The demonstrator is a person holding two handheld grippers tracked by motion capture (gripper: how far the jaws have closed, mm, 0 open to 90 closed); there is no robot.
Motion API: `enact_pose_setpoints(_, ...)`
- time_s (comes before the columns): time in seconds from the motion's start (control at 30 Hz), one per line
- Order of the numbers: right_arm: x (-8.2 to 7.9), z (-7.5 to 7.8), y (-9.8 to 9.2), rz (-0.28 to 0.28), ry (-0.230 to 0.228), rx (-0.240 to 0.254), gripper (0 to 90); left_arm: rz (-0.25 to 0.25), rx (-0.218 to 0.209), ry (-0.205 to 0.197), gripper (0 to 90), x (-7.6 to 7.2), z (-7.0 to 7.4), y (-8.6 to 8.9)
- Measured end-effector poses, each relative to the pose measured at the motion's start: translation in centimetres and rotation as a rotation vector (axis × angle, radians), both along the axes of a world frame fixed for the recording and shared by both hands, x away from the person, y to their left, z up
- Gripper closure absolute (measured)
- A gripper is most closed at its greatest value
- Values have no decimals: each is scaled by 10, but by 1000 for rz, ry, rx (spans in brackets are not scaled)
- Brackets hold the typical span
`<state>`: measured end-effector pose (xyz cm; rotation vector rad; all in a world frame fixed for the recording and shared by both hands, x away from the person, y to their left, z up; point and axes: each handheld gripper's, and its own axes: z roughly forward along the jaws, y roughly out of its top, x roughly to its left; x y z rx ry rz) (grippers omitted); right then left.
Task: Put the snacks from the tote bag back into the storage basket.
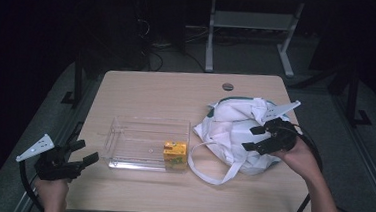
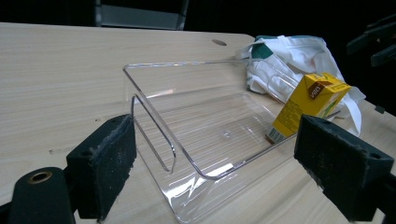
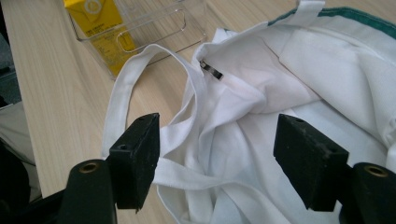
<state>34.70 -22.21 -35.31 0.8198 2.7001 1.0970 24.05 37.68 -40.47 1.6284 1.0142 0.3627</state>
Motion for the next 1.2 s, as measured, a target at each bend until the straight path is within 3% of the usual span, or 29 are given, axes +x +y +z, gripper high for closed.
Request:
enact_pose_setpoints(0.67, -20, -31, -31, -71, 26, 32, 293, -11, 19, 10, 126, 1, -1, -5)
enact_pose_setpoints(1.2, -43, -49, -53, -125, -4, 60, 284, -39, 46, 7, 126, 1, -1, -10)
